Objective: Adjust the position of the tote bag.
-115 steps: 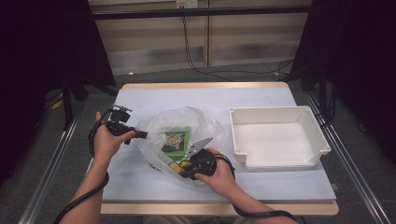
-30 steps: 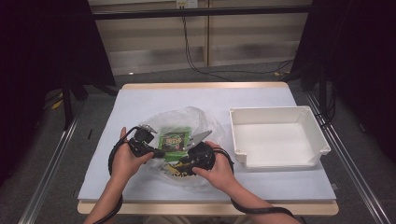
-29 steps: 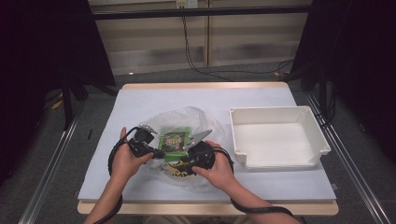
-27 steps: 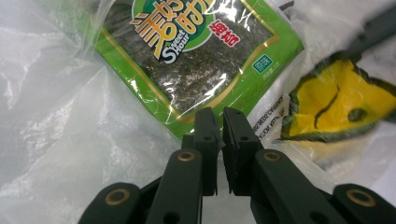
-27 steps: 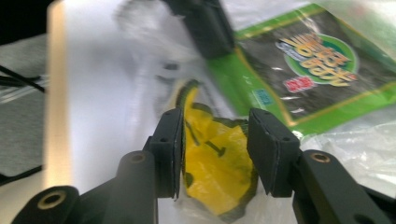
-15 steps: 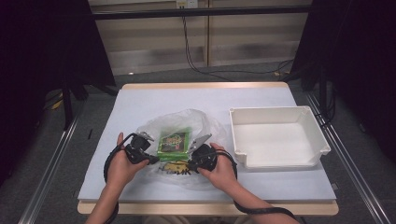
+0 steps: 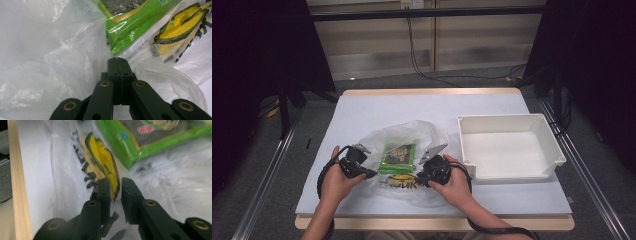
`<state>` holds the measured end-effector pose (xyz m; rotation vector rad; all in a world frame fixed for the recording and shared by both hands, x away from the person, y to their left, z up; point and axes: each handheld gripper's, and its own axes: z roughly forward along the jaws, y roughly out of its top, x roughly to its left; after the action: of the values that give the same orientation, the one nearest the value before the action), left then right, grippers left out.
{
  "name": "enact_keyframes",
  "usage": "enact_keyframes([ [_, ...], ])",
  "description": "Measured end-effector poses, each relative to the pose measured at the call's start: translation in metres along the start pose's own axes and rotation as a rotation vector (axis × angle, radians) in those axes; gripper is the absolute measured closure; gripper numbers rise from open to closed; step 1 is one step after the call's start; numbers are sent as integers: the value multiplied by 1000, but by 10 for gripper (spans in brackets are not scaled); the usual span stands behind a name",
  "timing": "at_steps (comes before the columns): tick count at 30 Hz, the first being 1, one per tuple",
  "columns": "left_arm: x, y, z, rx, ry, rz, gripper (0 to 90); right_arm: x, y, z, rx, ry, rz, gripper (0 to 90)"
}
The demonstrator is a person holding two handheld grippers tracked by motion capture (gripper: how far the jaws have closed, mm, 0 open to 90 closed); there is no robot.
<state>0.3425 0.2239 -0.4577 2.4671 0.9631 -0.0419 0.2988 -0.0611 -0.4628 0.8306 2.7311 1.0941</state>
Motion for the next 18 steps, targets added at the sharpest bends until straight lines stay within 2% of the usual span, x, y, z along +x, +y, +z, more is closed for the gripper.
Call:
enact_keyframes([
  [2,0,0,0,-1,-6,4,900,1,5,-2,-23,-6,8,656],
  [4,0,0,0,-9,-4,-3,900,1,11,-2,-29,-21,-13,627],
  [6,-2,-1,0,2,-17,-9,900,2,17,0,-44,-24,-14,539],
  [9,-2,0,0,-3,-11,-4,900,0,19,9,-21,-32,-16,538],
  [11,-1,-1,0,-7,0,-3,900,0,15,15,6,-26,-11,600],
  [13,-1,-1,0,-16,-2,-10,900,1,9,19,37,-7,-19,730],
  [15,-1,-1,0,-14,3,-9,900,2,5,18,46,-1,-18,836],
  [18,-1,-1,0,-12,12,-3,900,3,1,14,44,32,-24,900],
])
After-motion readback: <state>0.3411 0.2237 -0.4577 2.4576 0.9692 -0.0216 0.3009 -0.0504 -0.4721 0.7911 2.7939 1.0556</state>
